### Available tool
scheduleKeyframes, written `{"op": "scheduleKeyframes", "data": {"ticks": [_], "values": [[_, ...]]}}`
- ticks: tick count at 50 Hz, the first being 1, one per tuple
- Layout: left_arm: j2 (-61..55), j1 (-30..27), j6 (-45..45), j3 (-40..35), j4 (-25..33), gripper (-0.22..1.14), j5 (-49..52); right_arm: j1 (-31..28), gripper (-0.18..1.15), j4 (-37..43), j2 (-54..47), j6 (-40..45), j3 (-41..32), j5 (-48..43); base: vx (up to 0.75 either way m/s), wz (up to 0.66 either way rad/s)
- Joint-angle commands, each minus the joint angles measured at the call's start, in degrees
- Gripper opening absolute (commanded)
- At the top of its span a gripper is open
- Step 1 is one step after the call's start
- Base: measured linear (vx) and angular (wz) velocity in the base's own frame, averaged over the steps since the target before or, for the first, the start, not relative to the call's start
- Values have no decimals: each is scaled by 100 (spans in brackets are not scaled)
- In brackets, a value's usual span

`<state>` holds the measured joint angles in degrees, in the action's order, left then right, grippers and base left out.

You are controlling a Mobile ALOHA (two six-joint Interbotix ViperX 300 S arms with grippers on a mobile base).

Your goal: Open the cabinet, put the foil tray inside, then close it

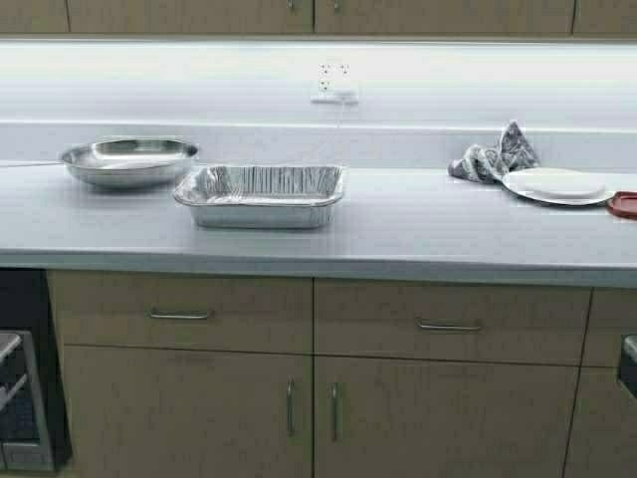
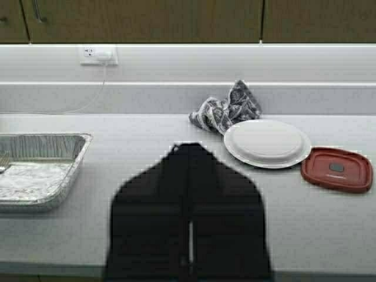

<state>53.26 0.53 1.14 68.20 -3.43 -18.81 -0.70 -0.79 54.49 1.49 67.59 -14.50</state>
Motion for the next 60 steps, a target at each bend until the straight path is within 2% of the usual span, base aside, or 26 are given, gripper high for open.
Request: {"op": "scheduleKeyframes", "data": {"ticks": [1,18,47,50,52,54,56,60], "values": [[-26,0,53,-88,-18,3,-44,-18,6,-9,-26,18,-114,-26,28,1],[-62,0,70,26,-18,3,-9,-105,6,-53,-246,9,-97,-26,30,-4],[-352,0,176,-62,-26,3,-105,-202,6,-97,-44,26,-9,-9,26,5],[-439,35,202,-44,-35,5,-132,-246,9,-79,-62,44,-9,-44,25,7],[-483,123,202,-44,-53,9,-158,-343,16,-79,-88,79,-26,-44,23,6],[-492,290,185,-35,-97,17,-158,-545,28,-105,-141,123,-26,-44,23,7],[-483,580,158,-9,-264,36,-141,-791,47,-123,-202,132,-35,-9,22,7],[-387,1257,281,9,-598,78,-53,-1389,94,-158,-281,141,9,-44,21,5]]}}
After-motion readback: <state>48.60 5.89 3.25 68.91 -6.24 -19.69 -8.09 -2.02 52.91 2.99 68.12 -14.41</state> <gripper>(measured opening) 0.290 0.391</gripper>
